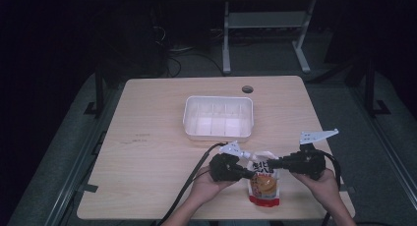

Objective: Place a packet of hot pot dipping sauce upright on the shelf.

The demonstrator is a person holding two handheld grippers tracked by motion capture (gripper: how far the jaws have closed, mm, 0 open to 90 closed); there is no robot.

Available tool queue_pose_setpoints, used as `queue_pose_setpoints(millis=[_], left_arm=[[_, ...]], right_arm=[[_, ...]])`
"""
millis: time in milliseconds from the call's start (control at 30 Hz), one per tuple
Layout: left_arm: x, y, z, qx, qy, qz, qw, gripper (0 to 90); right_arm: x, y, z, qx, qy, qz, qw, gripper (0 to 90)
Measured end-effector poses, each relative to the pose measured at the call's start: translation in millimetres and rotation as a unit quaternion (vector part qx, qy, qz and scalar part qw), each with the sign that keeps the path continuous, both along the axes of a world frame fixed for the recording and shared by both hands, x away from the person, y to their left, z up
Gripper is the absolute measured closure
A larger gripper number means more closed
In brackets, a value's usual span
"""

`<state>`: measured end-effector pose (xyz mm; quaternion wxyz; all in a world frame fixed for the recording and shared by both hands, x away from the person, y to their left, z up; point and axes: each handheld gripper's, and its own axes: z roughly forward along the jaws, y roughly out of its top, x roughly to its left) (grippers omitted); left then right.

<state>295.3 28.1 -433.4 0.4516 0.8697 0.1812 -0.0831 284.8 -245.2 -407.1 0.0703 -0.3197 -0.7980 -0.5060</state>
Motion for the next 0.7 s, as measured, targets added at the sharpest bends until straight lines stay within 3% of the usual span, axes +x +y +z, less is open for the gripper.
queue_pose_setpoints(millis=[133,333,400,600,700], left_arm=[[-0.4,3.5,1.4,0.012,-0.002,-0.008,0.9999,79.0],[-4.9,9.7,3.9,0.037,-0.027,-0.010,0.9989,69.6],[-8.5,16.0,5.0,0.051,-0.051,0.002,0.9974,64.2],[-13.8,32.0,7.1,0.068,-0.075,0.026,0.9945,50.4],[-16.8,41.2,8.0,0.074,-0.090,0.038,0.9924,43.0]], right_arm=[[-5.8,2.7,7.5,-0.006,-0.003,-0.004,1.0000,88.4],[-15.9,7.3,17.9,-0.017,-0.004,-0.022,0.9996,88.9],[-19.2,8.7,22.7,-0.018,-0.008,-0.025,0.9995,88.9],[-26.2,14.3,37.9,-0.036,-0.031,-0.037,0.9982,89.0],[-24.0,13.9,43.2,-0.035,-0.028,-0.044,0.9980,89.0]])
